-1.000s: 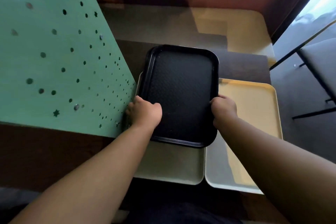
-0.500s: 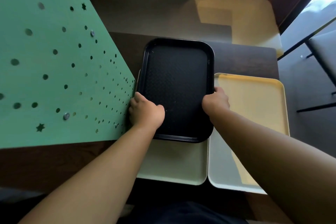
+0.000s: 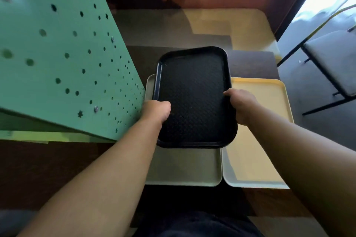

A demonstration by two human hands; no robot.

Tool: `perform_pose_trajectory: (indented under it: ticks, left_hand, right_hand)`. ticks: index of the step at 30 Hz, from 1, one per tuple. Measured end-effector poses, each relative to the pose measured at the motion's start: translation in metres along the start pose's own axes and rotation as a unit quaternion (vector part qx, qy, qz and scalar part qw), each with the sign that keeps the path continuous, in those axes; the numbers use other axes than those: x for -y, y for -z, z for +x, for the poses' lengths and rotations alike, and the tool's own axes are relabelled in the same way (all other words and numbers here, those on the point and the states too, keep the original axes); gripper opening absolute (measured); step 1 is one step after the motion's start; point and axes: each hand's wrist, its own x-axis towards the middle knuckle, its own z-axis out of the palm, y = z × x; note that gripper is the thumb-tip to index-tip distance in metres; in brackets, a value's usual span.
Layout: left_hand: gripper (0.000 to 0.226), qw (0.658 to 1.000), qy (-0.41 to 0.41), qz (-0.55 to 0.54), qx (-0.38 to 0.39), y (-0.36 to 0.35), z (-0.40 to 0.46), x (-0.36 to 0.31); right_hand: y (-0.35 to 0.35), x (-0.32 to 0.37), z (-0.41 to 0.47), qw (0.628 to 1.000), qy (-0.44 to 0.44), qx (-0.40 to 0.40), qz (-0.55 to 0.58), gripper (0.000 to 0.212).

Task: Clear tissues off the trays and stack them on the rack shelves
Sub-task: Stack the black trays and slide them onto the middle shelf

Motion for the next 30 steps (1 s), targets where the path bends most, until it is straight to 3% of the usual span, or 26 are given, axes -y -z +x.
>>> perform_pose_trajectory:
  ticks: [7, 12, 15, 17, 19, 20, 22, 25, 30]
  left_hand:
    - [0.042, 0.995, -0.060, 0.066, 0.039, 0.026, -0.035, -0.003]
    - [0.004, 0.991, -0.081, 0.031, 0.101, 0.051, -0.082, -0.001]
    - [0.007, 0.979, -0.127, -0.044, 0.151, 0.071, -0.119, -0.004]
    - [0.028, 0.963, -0.196, -0.057, 0.174, 0.085, -0.148, -0.006]
    - [0.062, 0.951, -0.269, -0.020, 0.149, 0.095, -0.176, -0.007]
    - [0.069, 0.944, -0.303, 0.004, 0.128, 0.097, -0.191, -0.007]
    - [0.068, 0.928, -0.361, 0.028, 0.086, 0.096, -0.212, -0.006]
    - [0.067, 0.902, -0.431, 0.032, -0.001, 0.096, -0.229, -0.003]
    - [0.059, 0.866, -0.492, 0.024, -0.085, 0.106, -0.260, 0.011]
  right_hand:
    - [0.033, 0.007, -0.045, 0.998, 0.058, -0.031, 0.004, 0.031]
    - [0.058, 0.015, -0.079, 0.995, 0.093, -0.021, 0.022, 0.021]
    - [0.080, 0.017, -0.092, 0.994, 0.093, 0.015, 0.047, 0.016]
    - [0.099, 0.013, -0.102, 0.993, 0.085, 0.042, 0.065, 0.014]
    - [0.116, 0.009, -0.114, 0.989, 0.091, 0.077, 0.086, 0.015]
    - [0.122, 0.009, -0.120, 0.986, 0.106, 0.082, 0.096, 0.020]
    - [0.132, 0.011, -0.129, 0.976, 0.123, 0.118, 0.134, 0.027]
    - [0.146, 0.019, -0.143, 0.971, 0.126, 0.172, 0.112, 0.016]
    - [0.171, 0.027, -0.182, 0.965, 0.101, 0.236, 0.052, 0.033]
